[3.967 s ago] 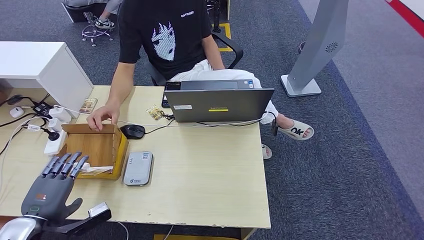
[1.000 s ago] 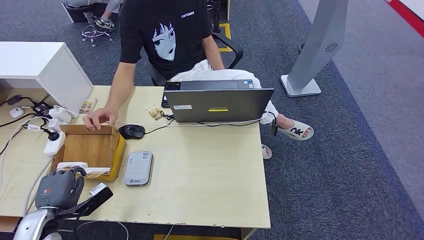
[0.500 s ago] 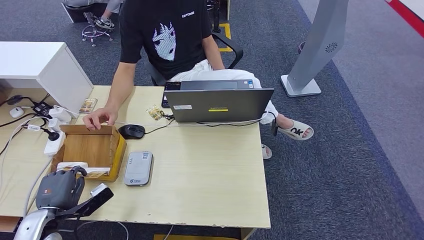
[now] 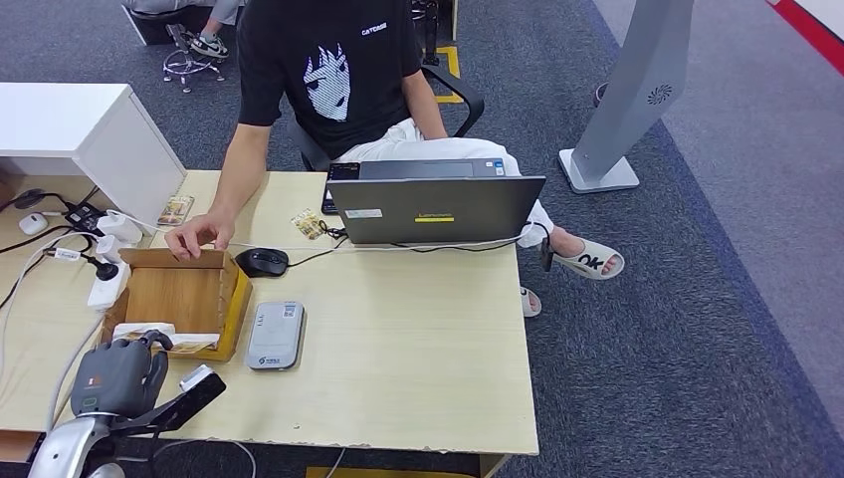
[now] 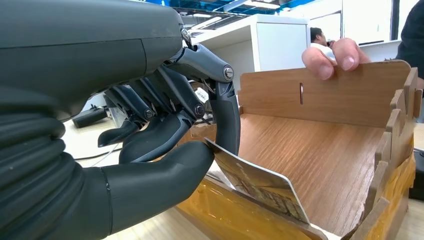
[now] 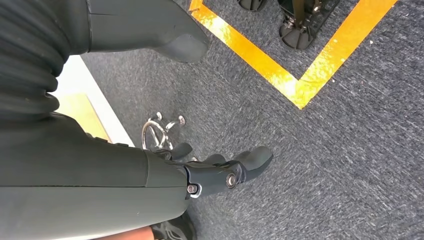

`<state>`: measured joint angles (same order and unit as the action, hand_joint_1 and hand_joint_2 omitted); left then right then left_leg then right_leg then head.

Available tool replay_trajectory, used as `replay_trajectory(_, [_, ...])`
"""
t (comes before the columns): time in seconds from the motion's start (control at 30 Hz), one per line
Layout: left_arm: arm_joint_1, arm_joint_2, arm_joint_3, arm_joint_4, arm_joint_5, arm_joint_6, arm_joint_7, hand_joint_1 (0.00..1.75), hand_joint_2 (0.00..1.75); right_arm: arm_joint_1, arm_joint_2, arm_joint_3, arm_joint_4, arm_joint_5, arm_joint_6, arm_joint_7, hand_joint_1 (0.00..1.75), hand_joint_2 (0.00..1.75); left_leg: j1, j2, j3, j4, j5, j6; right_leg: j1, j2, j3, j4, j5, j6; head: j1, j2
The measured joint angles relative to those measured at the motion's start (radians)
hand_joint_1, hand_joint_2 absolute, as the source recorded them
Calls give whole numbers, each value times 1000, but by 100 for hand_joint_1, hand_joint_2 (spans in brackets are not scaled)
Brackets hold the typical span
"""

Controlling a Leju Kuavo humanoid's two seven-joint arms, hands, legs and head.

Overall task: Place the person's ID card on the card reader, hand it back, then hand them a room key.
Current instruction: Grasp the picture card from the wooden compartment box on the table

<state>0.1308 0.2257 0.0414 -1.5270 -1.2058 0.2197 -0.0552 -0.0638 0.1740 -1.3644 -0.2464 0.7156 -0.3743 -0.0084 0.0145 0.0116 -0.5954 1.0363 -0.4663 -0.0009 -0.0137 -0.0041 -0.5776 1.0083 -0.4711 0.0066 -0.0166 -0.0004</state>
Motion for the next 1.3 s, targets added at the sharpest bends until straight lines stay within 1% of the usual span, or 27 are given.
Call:
replay_trajectory(0.23, [-1,-13,8,0,-6,48,-6,175,175,0,0,4,0,17,-1,2,0,175,0,0,0,0,0,0,0,0,0,0,0,0,0,0])
replay_trajectory(0.33, [-10,-20,11,0,2,85,-27,175,175,0,0,8,0,22,-2,1,0,175,0,0,0,0,0,0,0,0,-1,0,0,0,0,0])
replay_trajectory(0.47, [-66,-32,12,0,25,149,-55,175,175,-2,-2,18,0,35,-4,1,0,175,0,-2,0,0,1,0,0,-3,1,0,0,0,0,0])
replay_trajectory(0.57, [-103,-36,12,0,27,153,-56,175,175,-3,-4,23,0,38,-4,1,0,175,0,-2,0,0,1,0,0,-2,1,0,1,0,0,0])
replay_trajectory(0.83, [-163,-39,12,0,16,186,-58,175,175,-4,-6,26,0,46,-3,1,0,175,0,-3,0,0,1,0,0,-2,1,0,1,0,0,0])
replay_trajectory(1.07, [-214,-23,12,0,-6,189,-53,175,175,-4,-9,27,0,51,-2,1,0,175,0,-3,0,0,1,0,0,-3,0,0,1,0,0,0])
replay_trajectory(1.17, [-268,-4,12,0,-19,179,-40,175,175,-5,-10,28,0,56,1,0,0,175,0,-3,0,0,2,-1,0,-3,0,0,1,0,0,0])
replay_trajectory(1.3, [-358,24,12,4,-23,142,-20,175,175,-6,-11,33,0,64,4,2,0,175,0,-3,0,0,3,-1,0,-2,0,0,2,-1,0,0])
